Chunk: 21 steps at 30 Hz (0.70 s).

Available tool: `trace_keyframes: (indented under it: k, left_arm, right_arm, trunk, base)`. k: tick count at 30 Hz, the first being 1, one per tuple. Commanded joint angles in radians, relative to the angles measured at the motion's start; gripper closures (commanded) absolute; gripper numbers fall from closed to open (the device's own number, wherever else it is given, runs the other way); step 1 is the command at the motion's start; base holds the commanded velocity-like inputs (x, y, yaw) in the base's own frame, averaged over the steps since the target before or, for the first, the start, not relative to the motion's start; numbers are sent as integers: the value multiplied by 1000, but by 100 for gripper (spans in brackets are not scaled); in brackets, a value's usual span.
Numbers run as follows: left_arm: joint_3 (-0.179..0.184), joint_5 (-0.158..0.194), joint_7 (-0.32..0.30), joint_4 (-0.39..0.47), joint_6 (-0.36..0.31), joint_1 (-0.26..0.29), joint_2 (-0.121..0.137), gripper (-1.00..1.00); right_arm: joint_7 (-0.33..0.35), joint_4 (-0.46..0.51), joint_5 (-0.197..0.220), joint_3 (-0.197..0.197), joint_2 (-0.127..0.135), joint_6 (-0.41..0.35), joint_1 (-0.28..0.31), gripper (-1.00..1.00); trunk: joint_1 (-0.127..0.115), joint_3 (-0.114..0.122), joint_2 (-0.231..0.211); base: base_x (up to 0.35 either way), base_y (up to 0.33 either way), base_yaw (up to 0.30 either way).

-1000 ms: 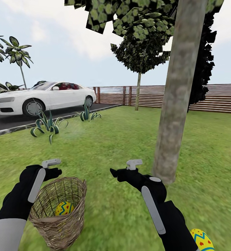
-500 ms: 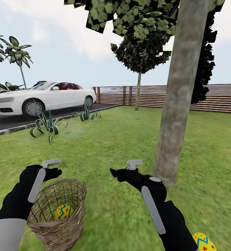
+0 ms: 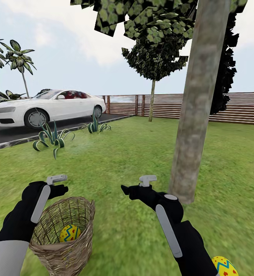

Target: Take the three Easter eggs out of the wicker basket on the lawn in the garden, then place them on the lawn next to a single tree (choose any tree) so that all three eggs are next to the same tree and none are left in the basket.

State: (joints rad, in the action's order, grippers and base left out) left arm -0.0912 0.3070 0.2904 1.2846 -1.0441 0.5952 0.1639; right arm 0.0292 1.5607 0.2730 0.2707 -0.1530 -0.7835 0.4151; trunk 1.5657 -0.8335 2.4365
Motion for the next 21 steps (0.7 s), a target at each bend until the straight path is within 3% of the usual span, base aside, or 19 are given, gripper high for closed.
trace_keyframes:
  k: [1,14,21]
  left_arm:
    - [0,11,9,1,-3,0,0,-100]
    - [-2,11,9,1,-3,1,-1,-100]
    - [-2,11,9,5,-3,1,-1,-100]
  right_arm:
    - [3,1,-3,-1,0,-5,1,-100]
    - [2,0,-2,0,-2,-36,1,-100]
    - [-1,3,30,-3,1,-44,1,-100]
  trunk:
    - [0,-1,1]
    - [0,-1,1]
    - [0,-1,1]
  base:
    - [0,0,0]
    - [0,0,0]
    - [0,0,0]
